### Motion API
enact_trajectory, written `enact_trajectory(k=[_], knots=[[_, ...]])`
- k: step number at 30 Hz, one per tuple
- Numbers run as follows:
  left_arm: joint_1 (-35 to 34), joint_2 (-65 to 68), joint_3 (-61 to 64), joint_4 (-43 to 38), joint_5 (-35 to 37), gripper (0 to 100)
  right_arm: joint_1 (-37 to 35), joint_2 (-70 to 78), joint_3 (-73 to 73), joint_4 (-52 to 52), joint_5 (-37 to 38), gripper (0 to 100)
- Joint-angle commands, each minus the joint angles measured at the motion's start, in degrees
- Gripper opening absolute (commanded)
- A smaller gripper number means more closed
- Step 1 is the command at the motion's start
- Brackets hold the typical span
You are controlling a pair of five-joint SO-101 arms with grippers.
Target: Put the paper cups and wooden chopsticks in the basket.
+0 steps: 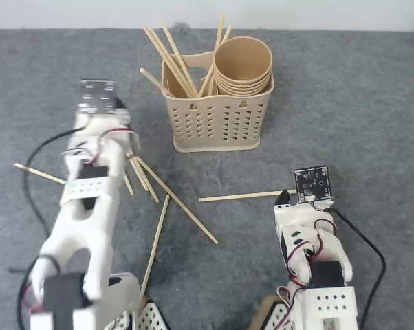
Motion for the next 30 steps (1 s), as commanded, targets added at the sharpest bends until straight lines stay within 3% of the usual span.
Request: enact_trajectory(k=[1,9,17,20,24,30], knots=[[-5.10,-10.73,-0.40,-1.14,4.13,1,0.31,-0.66,1.23,-1.54,0.44,15.2],[-7.30,-27.60,-0.84,-1.23,14.59,1,0.31,-0.66,1.23,-1.27,0.44,15.1],[0.00,-36.92,-4.35,0.26,16.09,1,0.31,-0.66,1.23,-1.10,0.44,15.1],[2.29,-36.84,-11.56,8.09,17.67,1,0.31,-0.66,1.23,-1.10,0.44,15.1],[4.57,-36.66,-21.93,20.13,25.93,1,0.31,-0.66,1.23,-1.10,0.44,15.1],[10.46,-27.08,-37.05,33.58,26.37,1,0.31,-0.66,1.23,-1.19,0.44,15.1]])
